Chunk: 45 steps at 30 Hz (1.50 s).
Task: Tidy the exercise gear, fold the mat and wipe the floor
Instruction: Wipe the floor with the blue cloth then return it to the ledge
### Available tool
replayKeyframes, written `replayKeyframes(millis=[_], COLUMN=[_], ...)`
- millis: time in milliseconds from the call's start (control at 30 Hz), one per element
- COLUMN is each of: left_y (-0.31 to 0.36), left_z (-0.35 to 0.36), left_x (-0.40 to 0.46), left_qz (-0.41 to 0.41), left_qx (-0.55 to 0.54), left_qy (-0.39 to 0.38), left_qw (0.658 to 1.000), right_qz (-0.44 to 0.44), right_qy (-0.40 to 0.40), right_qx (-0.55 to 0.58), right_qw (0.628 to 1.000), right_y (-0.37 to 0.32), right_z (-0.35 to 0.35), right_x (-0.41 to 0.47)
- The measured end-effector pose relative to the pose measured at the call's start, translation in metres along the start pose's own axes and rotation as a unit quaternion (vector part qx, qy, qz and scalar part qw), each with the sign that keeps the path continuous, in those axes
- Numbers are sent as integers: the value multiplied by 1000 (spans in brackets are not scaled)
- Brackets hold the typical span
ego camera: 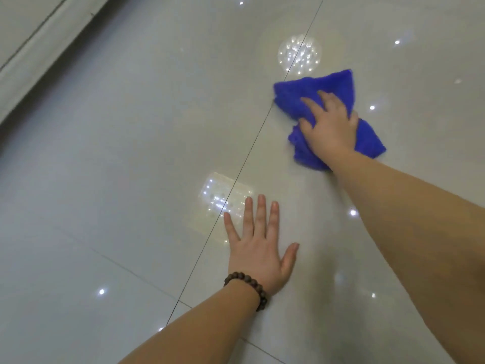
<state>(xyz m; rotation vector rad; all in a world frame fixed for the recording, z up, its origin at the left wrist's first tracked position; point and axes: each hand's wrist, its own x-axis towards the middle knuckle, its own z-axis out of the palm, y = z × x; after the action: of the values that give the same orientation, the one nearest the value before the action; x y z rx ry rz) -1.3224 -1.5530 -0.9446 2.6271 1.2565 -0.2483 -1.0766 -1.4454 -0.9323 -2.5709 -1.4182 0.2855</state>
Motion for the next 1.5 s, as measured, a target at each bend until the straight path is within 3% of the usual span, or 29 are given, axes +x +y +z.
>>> replayKeyframes(millis=[33,67,100,133,167,200,233,267,300,333,367,400,533,600,667,733,800,867,933,1000,1033,1100,1167,1233,1267,1300,1367,1433,1500], left_y=[0,0,0,0,0,0,0,0,0,0,1,1,1,1,1,1,1,0,1,2,1,1,1,1,1,1,2,3,7], left_z=[-1,0,0,0,-1,-1,-2,-1,-1,-1,-2,-3,-4,-4,-4,-3,-2,-1,-2,-1,-1,-2,-1,0,0,0,-3,-9,-12], left_x=[0,0,1,1,1,1,1,1,1,1,1,1,0,0,-1,-2,-1,0,-2,-3,-3,-2,-3,-4,-4,-5,-5,-6,-12], left_qz=[1,2,2,0,-1,-2,-2,-1,-2,-2,-2,-4,-3,-7,-9,-9,-8,-9,-9,-7,-6,-1,-1,0,3,8,19,18,43], left_qx=[-2,-5,-6,-7,-8,-9,-9,-7,-2,2,5,7,11,15,18,18,20,21,15,11,13,17,11,7,10,14,21,22,2], left_qy=[0,-3,-6,-10,-12,-13,-13,-14,-15,-18,-21,-26,-45,-39,-38,-36,-33,-31,-21,-16,-13,-15,-13,-9,-7,-8,-23,-32,-21], left_qw=[1000,1000,1000,1000,1000,1000,1000,1000,1000,1000,1000,1000,999,999,999,999,999,999,1000,1000,1000,1000,1000,1000,1000,1000,999,999,999], right_qz=[92,103,23,-116,-258,-351,-373,-296,-159,-21,56,62,-203,-287,-206,6,54,-111,-323,-426,-427,-312,-79,115,154,147,16,-168,-263], right_qy=[7,6,-5,-44,-99,-135,-128,-106,-47,-10,10,33,-32,-49,-13,35,75,24,-90,-124,-105,-13,33,71,71,73,68,-23,-74], right_qx=[17,6,-21,-37,-46,-65,-84,-80,-48,-23,4,-3,-29,-47,-84,-45,-34,-44,-67,-70,-74,-85,-59,-15,-8,-20,-26,-25,-42], right_qw=[996,995,1000,992,960,924,915,946,985,999,998,998,978,956,975,998,995,992,940,894,895,946,995,991,986,986,997,985,961], right_y=[3,-7,-24,-42,-46,-36,-14,12,37,52,56,52,35,73,109,119,97,65,51,71,87,122,157,172,163,146,107,79,99], right_z=[-2,0,4,7,10,7,1,-6,-11,-17,-18,-11,8,0,-12,-23,-6,11,14,8,6,0,-23,-34,-28,-20,-1,13,6], right_x=[5,2,-6,-23,-42,-53,-51,-44,-39,-46,-67,-101,-268,-249,-182,-135,-166,-268,-379,-407,-383,-307,-224,-185,-189,-208,-289,-399,-451])
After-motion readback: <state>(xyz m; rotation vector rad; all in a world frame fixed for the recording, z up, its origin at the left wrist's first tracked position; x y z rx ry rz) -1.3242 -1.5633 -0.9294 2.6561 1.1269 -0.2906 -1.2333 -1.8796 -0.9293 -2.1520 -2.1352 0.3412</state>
